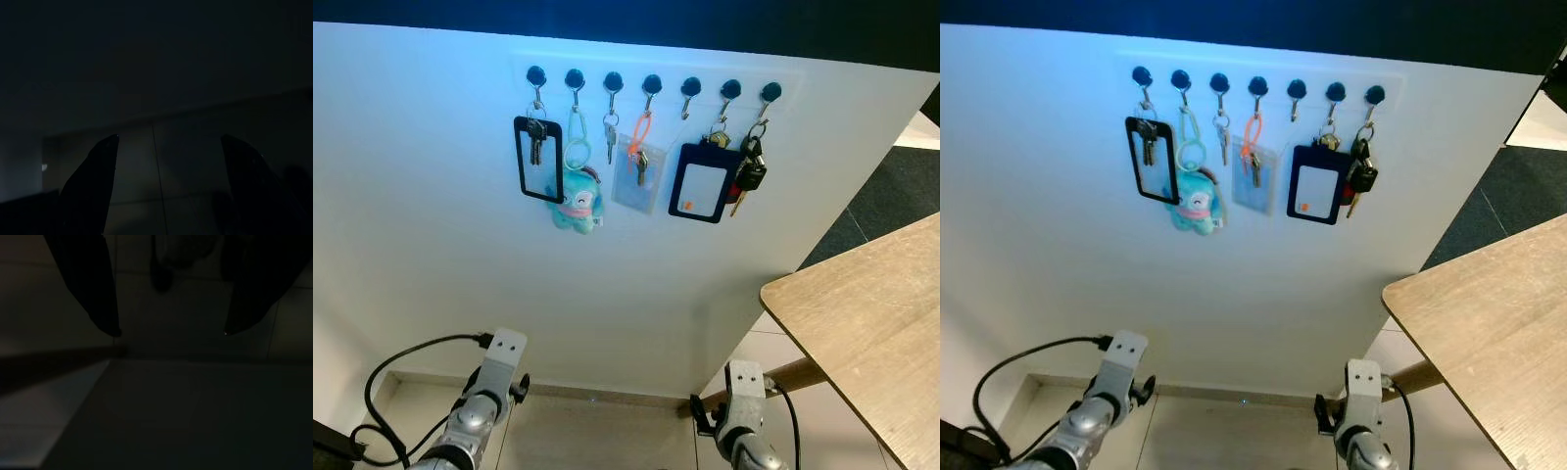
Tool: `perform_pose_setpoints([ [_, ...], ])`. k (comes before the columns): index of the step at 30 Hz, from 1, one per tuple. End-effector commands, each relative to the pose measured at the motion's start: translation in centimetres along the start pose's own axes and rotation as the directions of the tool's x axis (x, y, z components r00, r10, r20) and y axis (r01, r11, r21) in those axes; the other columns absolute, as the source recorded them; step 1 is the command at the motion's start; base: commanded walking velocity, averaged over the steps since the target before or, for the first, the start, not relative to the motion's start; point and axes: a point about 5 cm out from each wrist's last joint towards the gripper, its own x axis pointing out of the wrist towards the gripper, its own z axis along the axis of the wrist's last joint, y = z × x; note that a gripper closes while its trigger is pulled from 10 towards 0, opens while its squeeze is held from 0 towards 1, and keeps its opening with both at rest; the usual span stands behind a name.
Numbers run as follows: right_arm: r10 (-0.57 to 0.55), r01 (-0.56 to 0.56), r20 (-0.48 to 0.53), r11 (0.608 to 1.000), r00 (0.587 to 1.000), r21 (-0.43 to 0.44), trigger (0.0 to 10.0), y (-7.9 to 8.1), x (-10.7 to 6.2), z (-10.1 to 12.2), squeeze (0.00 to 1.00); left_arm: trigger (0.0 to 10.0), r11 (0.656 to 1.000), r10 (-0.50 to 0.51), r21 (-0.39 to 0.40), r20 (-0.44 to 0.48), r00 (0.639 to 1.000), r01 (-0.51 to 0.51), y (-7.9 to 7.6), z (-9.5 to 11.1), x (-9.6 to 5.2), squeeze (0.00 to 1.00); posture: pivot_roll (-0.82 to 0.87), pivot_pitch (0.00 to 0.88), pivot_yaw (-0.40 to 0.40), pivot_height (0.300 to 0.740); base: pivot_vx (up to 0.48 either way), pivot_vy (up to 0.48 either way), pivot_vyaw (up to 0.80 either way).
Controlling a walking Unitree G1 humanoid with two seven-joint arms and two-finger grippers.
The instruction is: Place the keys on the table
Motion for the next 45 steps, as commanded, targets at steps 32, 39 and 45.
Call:
perform_pose_setpoints([
  [32, -0.043, 0.044, -0.1, 0.999, 0.994, 0.006, 10.0, -0.9, -1.8, -3.6, 0.0, 10.0, 0.991, -0.076, -0.113, -0.093, 0.993, 0.065, -1.1, -2.1, -0.5, 0.0, 0.06, 0.0, -0.02, 0.74, 0.0, 0.0, 0.0],
  [39, -0.015, 0.014, -0.069, 1.0, 0.998, -0.019, 10.0, -0.3, -0.9, -2.1, 0.0, 10.0, 0.988, -0.14, -0.066, -0.047, 0.989, 0.136, -2.2, -1.2, -0.3, 0.0, 0.04, 0.01, -0.009, 0.74, 0.0, 0.0, 0.0],
  [45, -0.015, 0.015, -0.071, 1.0, 0.997, -0.001, 10.0, 0.0, -0.9, -2.3, 0.0, 10.0, 0.986, -0.13, -0.11, -0.062, 0.99, 0.122, -2.1, -1.7, -0.4, 0.0, 0.04, 0.0, -0.017, 0.74, 0.0, 0.0, 0.0],
])
